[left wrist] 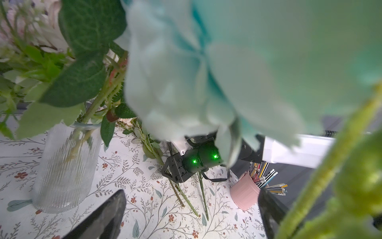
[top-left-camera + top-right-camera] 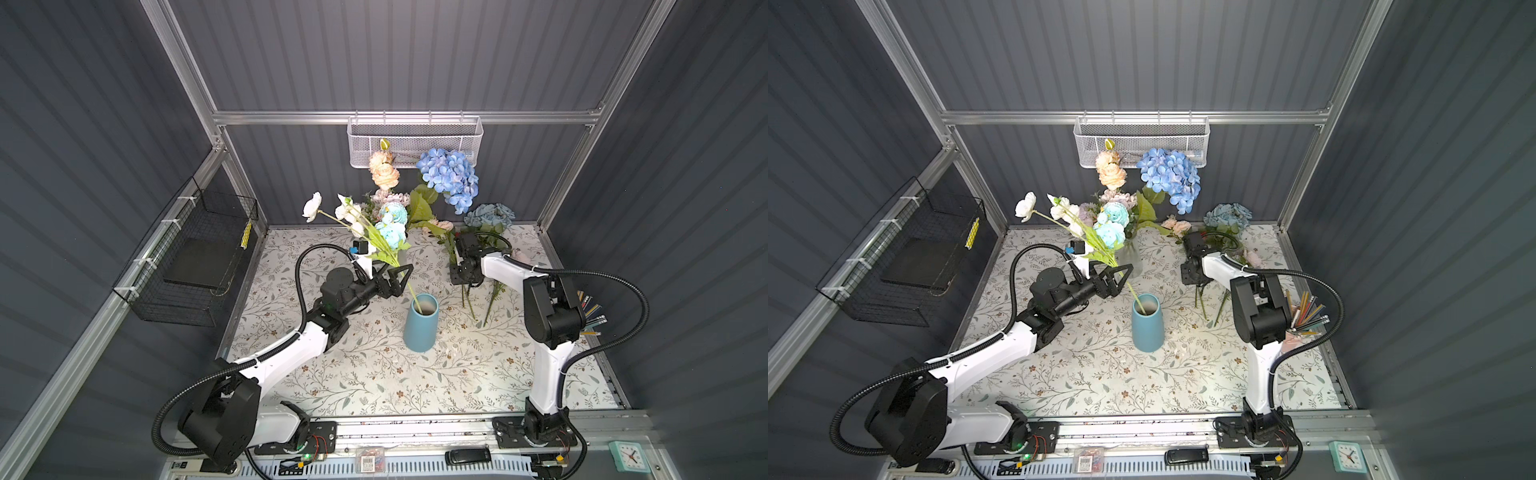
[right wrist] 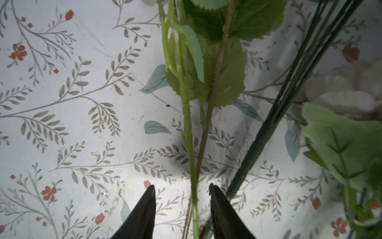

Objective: Arrange the flowers into the vase
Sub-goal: 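Close the right gripper on the white rose stem in the pile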

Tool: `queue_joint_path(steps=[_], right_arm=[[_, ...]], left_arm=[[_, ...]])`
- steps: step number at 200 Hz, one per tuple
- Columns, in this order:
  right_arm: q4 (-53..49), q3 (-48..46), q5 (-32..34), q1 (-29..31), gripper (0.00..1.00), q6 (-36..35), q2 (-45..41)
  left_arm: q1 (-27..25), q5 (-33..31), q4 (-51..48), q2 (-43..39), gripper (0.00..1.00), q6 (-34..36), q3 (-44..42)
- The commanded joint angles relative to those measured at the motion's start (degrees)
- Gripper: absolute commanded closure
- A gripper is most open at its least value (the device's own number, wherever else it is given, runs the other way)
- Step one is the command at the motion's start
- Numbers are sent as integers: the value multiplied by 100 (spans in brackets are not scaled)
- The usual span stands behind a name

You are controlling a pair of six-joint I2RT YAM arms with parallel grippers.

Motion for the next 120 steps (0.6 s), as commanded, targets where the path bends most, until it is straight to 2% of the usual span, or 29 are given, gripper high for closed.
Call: queue_joint_path(steps=[1, 25, 57, 102, 120], right_arm=[[-271, 148, -40, -11, 54, 137, 120], [-283, 126, -381, 6, 55, 240, 229], [23, -180, -815, 23, 57, 362, -59], [1056, -974, -2048, 112, 59, 659, -811], [1091, -970, -1815, 102, 59, 619, -855]], left_arm=[[-1, 34, 3, -64, 1, -16, 69], [3, 21, -38, -114, 1, 13, 57], [3, -24, -84, -166, 1, 18, 38], [3, -25, 3, -100, 1, -17, 45], [3, -6, 12, -82, 1, -17, 50]])
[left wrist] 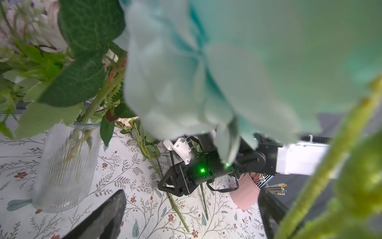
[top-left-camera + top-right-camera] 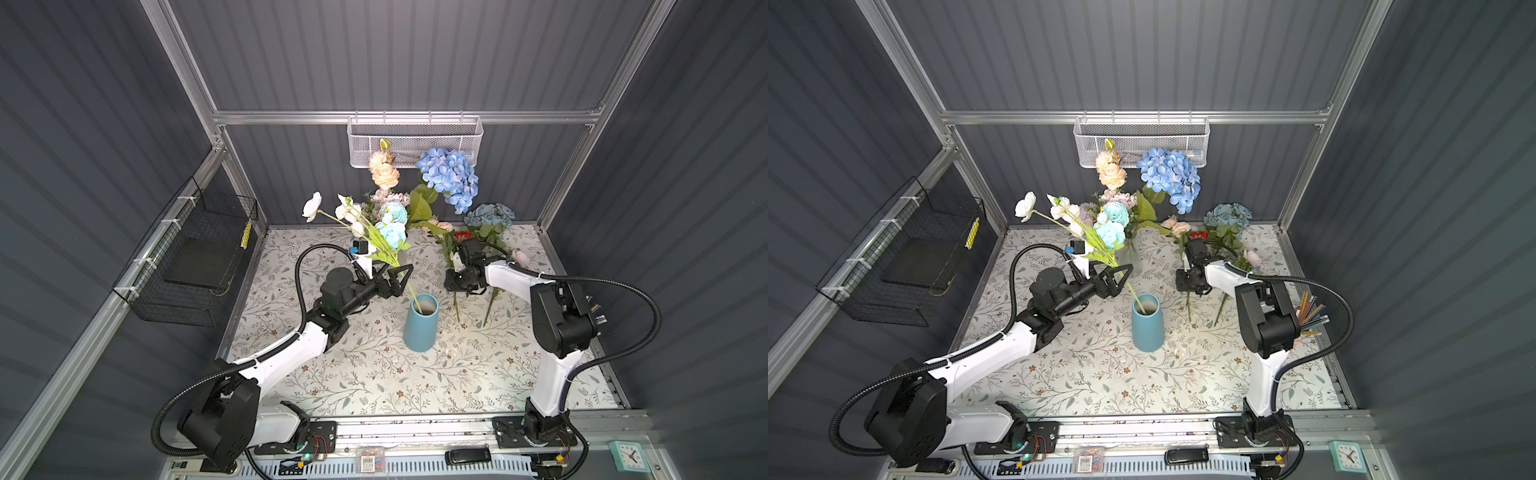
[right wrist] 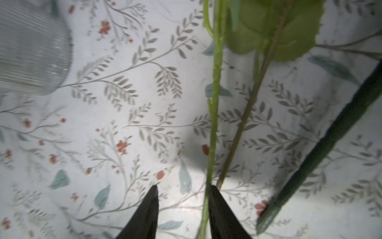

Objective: Arrange the flowers into the vase
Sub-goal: 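Close the right gripper on the white rose stem in the pile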

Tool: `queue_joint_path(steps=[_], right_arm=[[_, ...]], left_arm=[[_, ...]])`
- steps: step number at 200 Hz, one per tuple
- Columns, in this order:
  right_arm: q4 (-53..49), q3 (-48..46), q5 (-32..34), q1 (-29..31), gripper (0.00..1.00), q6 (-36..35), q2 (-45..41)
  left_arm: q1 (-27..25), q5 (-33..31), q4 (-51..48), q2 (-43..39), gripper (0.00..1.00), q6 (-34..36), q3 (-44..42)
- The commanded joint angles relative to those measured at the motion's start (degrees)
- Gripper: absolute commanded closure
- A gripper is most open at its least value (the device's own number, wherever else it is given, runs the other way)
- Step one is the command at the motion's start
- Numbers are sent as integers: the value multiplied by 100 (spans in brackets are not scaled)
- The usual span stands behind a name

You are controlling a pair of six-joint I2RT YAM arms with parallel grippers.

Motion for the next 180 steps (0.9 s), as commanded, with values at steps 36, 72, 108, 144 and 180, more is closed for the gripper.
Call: queue_joint_path(steps=[36, 72, 108, 144, 180], right_arm=[[-100, 628, 904, 20, 60, -139, 181], [-624, 1424, 1161, 27, 60, -192, 762], [-749, 1626, 1174, 30, 62, -52, 1101], [-827, 1645, 1182, 31, 64, 64, 1339], [-860, 1662, 1098, 31, 73, 93, 1495]], left_arm=[[3, -45, -10, -122, 1, 0, 17], [3, -53, -15, -148, 1, -6, 13], [3, -73, -81, -183, 1, 51, 13], [3, -54, -54, -166, 1, 62, 18], [3, -61, -65, -175, 1, 93, 21]])
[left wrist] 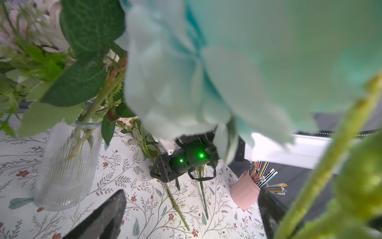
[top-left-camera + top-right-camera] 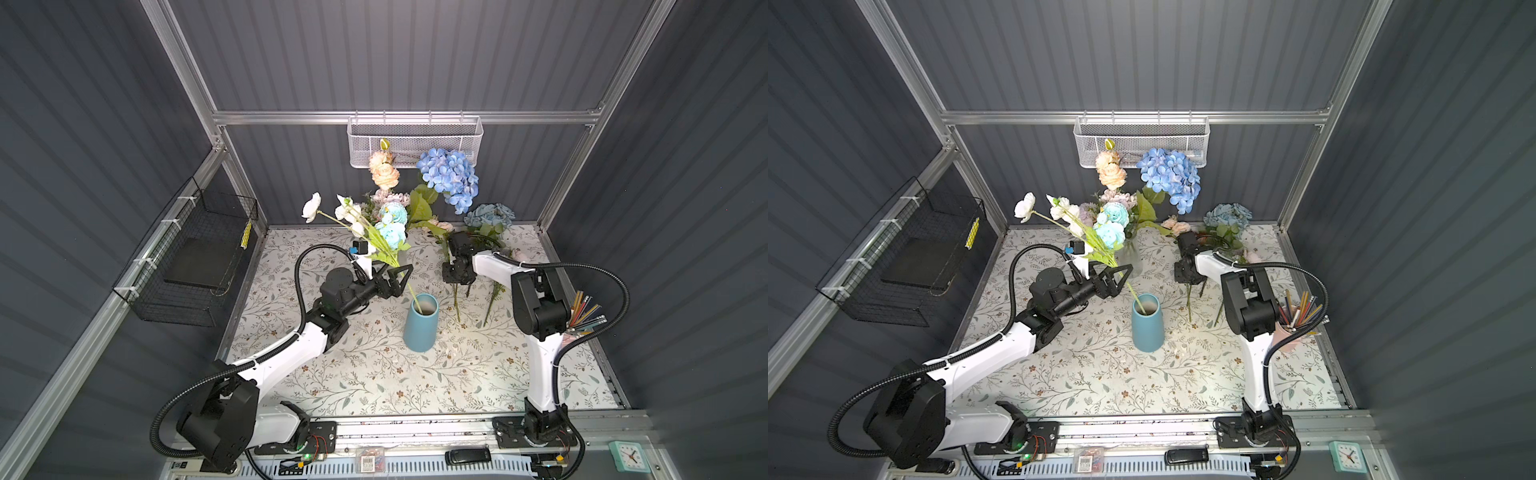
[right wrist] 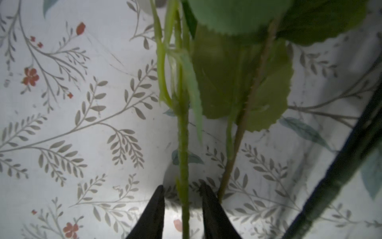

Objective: Arrange the flowers into the vase
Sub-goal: 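Close the right gripper on the white rose stem in the pile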

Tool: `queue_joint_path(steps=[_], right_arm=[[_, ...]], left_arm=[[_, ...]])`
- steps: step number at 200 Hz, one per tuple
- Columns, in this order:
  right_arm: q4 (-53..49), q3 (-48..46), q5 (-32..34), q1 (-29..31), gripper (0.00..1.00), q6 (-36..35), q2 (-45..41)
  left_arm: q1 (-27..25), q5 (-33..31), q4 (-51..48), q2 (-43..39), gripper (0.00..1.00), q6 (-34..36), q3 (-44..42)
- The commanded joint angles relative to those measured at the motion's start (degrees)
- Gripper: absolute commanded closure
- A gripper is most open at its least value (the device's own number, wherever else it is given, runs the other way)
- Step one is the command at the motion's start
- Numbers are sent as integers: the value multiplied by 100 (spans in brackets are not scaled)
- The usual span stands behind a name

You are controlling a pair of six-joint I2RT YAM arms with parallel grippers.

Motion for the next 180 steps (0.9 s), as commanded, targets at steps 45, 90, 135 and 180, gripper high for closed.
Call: queue_joint_path(steps=[45, 90, 135, 180], right_arm=[[-230, 36, 11, -7, 100, 45, 56], [203, -487, -473, -98, 100, 252, -548], [1211, -1473, -1278, -230, 100, 599, -1603], [1852, -2347, -1804, -469, 100, 956, -2573]], left_arm=[[3, -22, -17, -63, 1, 95, 101], [3, -80, -6, -57, 1, 60, 83], [3, -147, -44, -72, 1, 98, 83], [3, -167, 35, -65, 1, 60, 46]])
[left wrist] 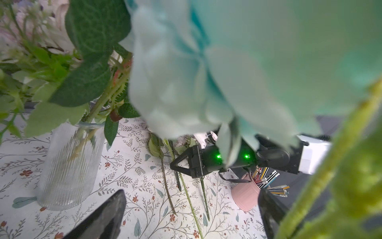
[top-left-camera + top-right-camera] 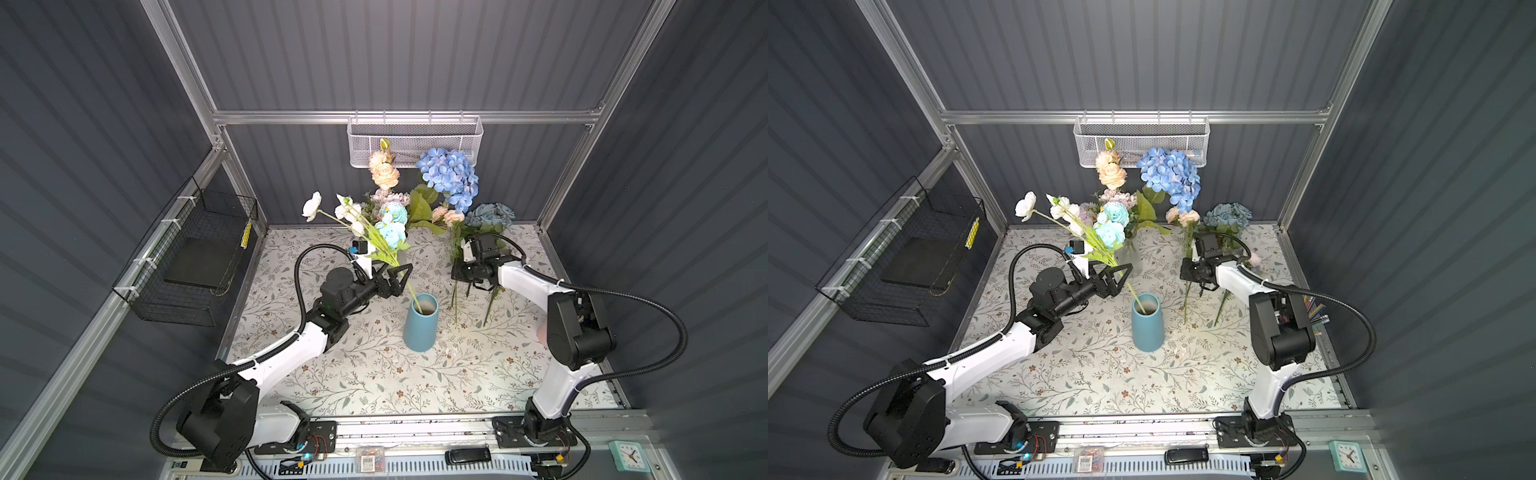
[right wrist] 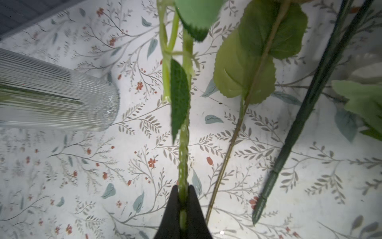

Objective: Arrange the flowers into the vase
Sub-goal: 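Close the right gripper on the white rose stem in the pile, then lift the white roses up out of the pile with the right gripper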

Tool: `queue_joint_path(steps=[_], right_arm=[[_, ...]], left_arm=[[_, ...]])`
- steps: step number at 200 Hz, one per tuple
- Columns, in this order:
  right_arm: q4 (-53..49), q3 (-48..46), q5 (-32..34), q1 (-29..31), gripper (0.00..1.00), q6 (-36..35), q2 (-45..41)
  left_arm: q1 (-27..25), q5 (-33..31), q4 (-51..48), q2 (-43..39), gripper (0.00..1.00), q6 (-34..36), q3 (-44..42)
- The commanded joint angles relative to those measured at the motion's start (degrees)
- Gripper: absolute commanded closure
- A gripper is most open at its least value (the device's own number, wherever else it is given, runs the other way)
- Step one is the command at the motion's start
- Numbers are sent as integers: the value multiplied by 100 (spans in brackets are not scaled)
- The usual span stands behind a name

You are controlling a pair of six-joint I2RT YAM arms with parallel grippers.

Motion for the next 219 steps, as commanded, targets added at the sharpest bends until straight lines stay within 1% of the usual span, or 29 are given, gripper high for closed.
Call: queue_joint_path(steps=[1, 63, 100, 135, 144, 178, 204, 217, 219], right_arm=[[532, -390, -445, -136, 100, 300, -444], [1149, -1792, -705, -561, 100, 794, -1988], [1185, -2211, -452, -696, 100, 755, -3058], [1157, -2195, -287, -696, 100, 565, -3834], [1135, -2153, -250, -694, 100, 516, -4172], [1017, -1902, -219, -694, 100, 285, -4784], [980, -1603, -584, -680, 100, 174, -5038], [1075, -1463, -841, -668, 100, 178, -5066], [1093, -1445, -1018, -669, 100, 181, -5063]], left_arm=[[3, -76, 40, -66, 1, 60, 47], [3, -117, 57, -50, 1, 46, 61], [3, -131, 104, -6, 1, 42, 82], [3, -115, 145, 25, 1, 51, 106], [3, -108, 157, 36, 1, 51, 118], [3, -73, 165, 45, 1, 51, 123], [3, -47, 178, 65, 1, 51, 134], [3, -55, 187, 80, 1, 33, 130], [3, -55, 189, 82, 1, 27, 130]])
